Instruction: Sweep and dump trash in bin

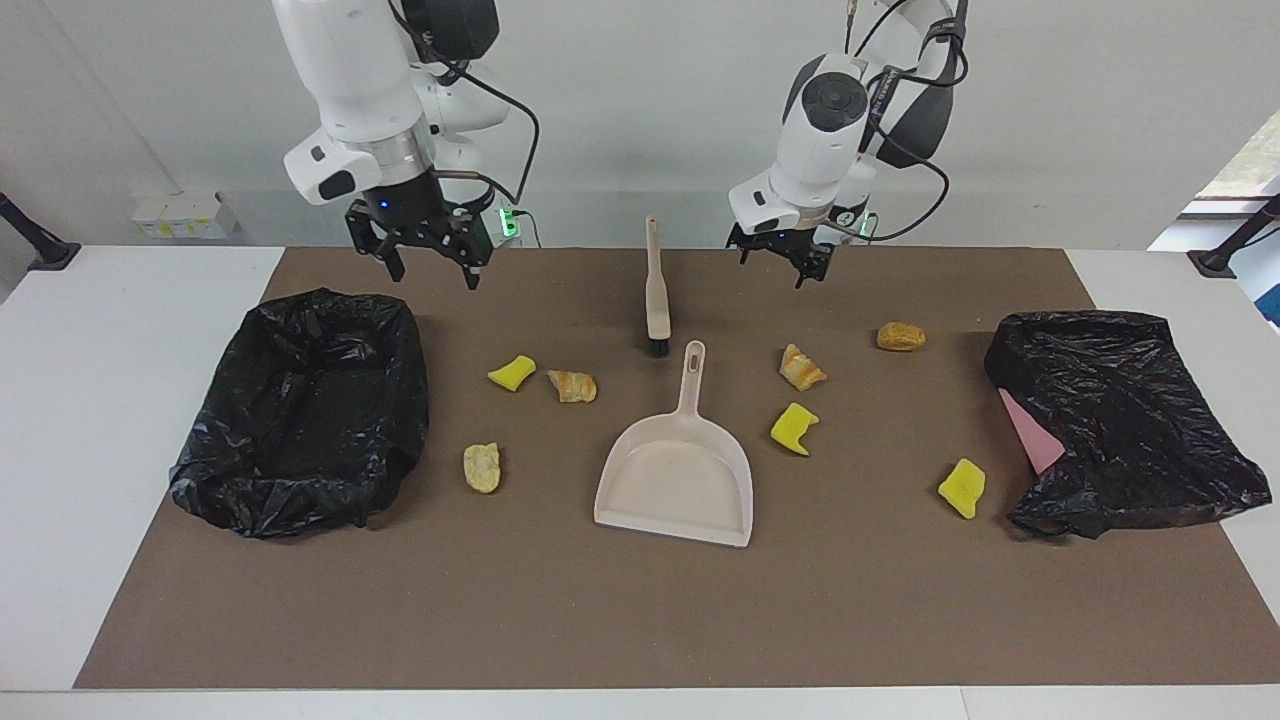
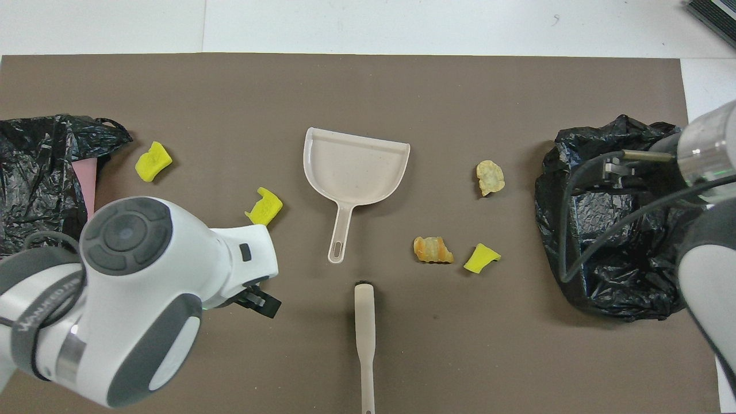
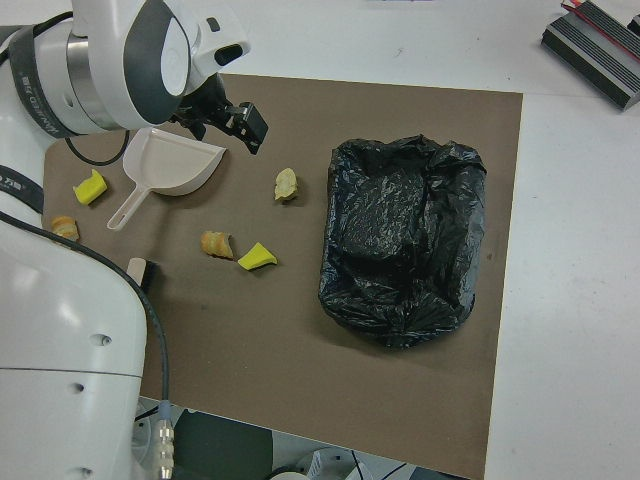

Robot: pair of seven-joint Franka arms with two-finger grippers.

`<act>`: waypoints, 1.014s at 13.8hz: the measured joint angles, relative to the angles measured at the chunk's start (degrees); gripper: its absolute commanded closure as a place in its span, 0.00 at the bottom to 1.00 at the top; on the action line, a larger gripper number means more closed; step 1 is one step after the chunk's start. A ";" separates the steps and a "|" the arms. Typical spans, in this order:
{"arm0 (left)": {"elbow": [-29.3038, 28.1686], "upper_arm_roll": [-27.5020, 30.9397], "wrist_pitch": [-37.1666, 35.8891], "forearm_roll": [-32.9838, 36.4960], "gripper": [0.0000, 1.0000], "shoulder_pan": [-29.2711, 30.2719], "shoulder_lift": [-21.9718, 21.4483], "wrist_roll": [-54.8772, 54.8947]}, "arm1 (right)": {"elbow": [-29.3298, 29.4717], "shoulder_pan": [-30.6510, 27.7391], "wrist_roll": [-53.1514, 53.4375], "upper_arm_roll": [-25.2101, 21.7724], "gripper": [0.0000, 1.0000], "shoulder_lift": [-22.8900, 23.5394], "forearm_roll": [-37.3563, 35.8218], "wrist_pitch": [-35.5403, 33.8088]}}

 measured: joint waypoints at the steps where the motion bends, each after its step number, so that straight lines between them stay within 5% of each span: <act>1: -1.60 -0.01 2.36 -0.09 0.00 -1.85 0.10 -1.46 | -0.05 1.76 2.18 0.03 0.00 1.77 -0.07 2.07; 14: -12.74 -0.04 21.63 -0.19 0.00 -22.95 1.78 -27.16 | 2.33 15.56 21.32 0.16 0.00 21.51 -0.06 18.40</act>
